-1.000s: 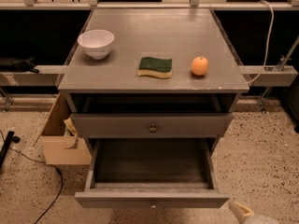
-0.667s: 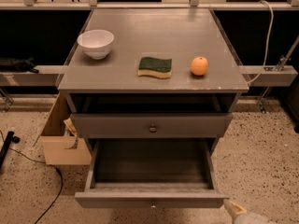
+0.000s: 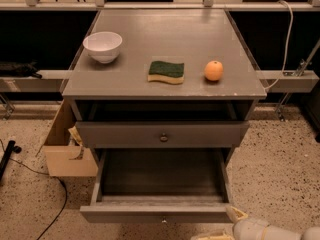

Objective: Close middle drawer

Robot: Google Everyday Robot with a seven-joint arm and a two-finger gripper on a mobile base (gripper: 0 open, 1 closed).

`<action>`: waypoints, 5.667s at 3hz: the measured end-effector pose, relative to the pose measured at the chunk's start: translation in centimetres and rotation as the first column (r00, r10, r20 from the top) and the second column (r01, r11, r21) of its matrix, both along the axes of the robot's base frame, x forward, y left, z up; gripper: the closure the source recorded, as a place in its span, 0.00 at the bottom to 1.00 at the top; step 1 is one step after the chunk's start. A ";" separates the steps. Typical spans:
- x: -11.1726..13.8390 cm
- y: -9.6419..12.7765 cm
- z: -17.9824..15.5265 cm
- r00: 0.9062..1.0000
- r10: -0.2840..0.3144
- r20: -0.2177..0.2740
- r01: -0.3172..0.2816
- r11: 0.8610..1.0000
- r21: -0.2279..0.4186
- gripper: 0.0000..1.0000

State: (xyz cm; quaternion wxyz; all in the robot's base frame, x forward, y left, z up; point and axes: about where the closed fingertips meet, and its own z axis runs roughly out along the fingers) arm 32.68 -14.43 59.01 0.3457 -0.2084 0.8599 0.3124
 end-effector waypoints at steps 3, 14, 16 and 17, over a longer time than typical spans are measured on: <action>0.0 0.7 -6.7 0.993 0.022 -0.116 -0.031 0.997 -0.078 0.00; 2.0 2.8 -11.7 0.999 -0.032 -0.041 0.009 0.885 -0.466 1.00; 0.4 6.7 -15.2 0.993 0.049 -0.107 -0.096 0.866 -0.490 1.00; 0.5 7.3 -15.6 0.992 0.061 -0.108 -0.107 0.862 -0.496 1.00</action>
Offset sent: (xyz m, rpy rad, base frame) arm -0.0105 0.0029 -0.0765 -0.0800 0.1291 0.0304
